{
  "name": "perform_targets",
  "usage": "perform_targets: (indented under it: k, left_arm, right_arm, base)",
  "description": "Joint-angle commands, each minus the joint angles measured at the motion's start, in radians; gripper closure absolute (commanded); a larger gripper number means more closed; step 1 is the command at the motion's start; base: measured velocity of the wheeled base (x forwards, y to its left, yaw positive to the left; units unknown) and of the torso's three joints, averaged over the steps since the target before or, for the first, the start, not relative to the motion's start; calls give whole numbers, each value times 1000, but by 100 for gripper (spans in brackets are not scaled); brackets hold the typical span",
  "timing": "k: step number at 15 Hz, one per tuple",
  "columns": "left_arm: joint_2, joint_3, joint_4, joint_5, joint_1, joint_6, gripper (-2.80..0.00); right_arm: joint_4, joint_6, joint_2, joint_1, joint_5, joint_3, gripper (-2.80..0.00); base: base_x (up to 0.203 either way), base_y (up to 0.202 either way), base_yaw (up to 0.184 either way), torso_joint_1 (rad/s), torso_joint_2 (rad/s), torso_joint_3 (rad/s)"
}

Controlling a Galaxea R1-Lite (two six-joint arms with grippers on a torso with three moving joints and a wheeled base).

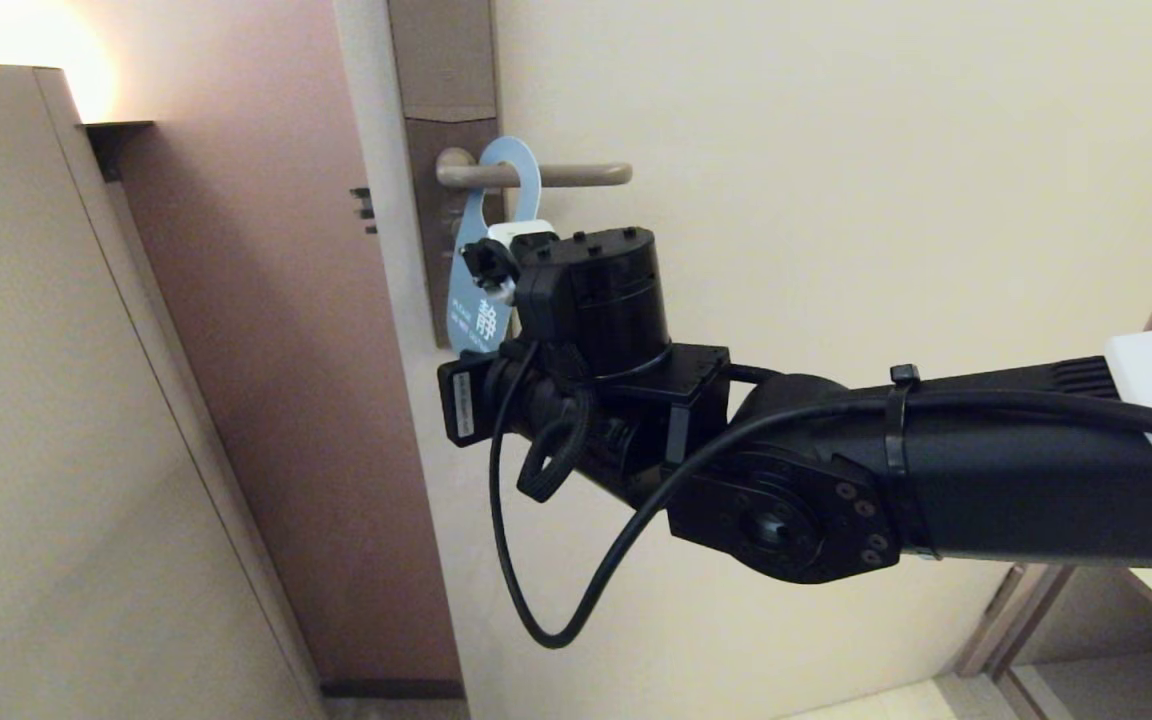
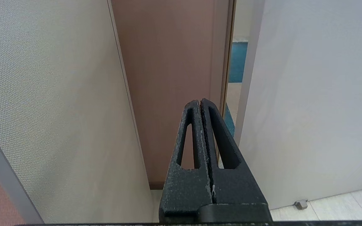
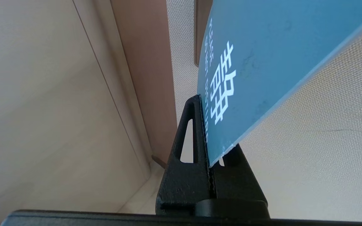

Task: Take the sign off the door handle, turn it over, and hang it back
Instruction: Hang the sign back with the other side facing out

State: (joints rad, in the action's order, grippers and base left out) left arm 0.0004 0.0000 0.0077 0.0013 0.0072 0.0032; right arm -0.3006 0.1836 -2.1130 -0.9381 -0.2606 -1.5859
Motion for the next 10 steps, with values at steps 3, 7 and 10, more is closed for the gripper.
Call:
perform_targets:
  k: [3,7,10]
  left_arm:
    - [0,0,0,0,0,0,0]
    - [0,0,0,0,0,0,0]
    - [0,0,0,0,0,0,0]
  right_arm:
    - [0,-5,0,-1,-2,17,0]
    - [0,-12,2,-1,-6,28,-280]
    - [0,-12,7,-1,-8,29,-280]
  base:
    - [0,0,0,0,0,0]
    - [0,0,0,0,0,0]
    - [0,0,0,0,0,0]
